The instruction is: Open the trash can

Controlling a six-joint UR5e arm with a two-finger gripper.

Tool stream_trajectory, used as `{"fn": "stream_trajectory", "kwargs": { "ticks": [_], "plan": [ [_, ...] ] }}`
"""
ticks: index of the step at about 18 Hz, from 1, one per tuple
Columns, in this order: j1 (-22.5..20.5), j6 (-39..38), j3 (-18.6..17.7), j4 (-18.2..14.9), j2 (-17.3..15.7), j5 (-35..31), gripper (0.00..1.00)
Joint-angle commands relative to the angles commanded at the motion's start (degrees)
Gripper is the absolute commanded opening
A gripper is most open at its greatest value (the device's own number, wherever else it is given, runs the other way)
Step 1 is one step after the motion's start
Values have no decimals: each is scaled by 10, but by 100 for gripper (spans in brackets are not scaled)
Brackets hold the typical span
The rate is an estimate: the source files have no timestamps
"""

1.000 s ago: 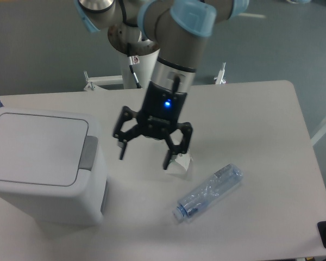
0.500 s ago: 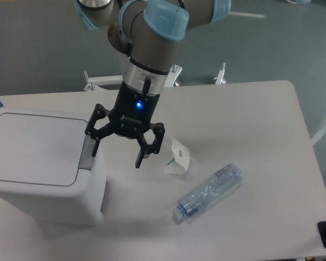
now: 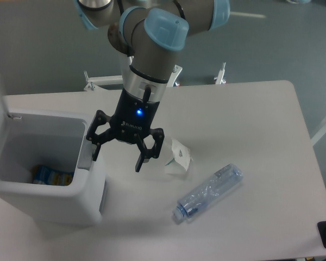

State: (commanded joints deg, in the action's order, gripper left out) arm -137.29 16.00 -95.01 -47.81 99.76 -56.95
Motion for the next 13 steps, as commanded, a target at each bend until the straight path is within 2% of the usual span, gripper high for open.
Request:
{"fn": "stream_trajectory", "kwargs": {
  "ticks": [4,8,10,13],
  "plan": [
    [-7,5,6,1,2,-1,100],
    [-60,26,5,5,13,-32,100],
    [-79,94,1,4,25,-76,100],
    [-105,205,1,4,43,-185,100]
  ]
}}
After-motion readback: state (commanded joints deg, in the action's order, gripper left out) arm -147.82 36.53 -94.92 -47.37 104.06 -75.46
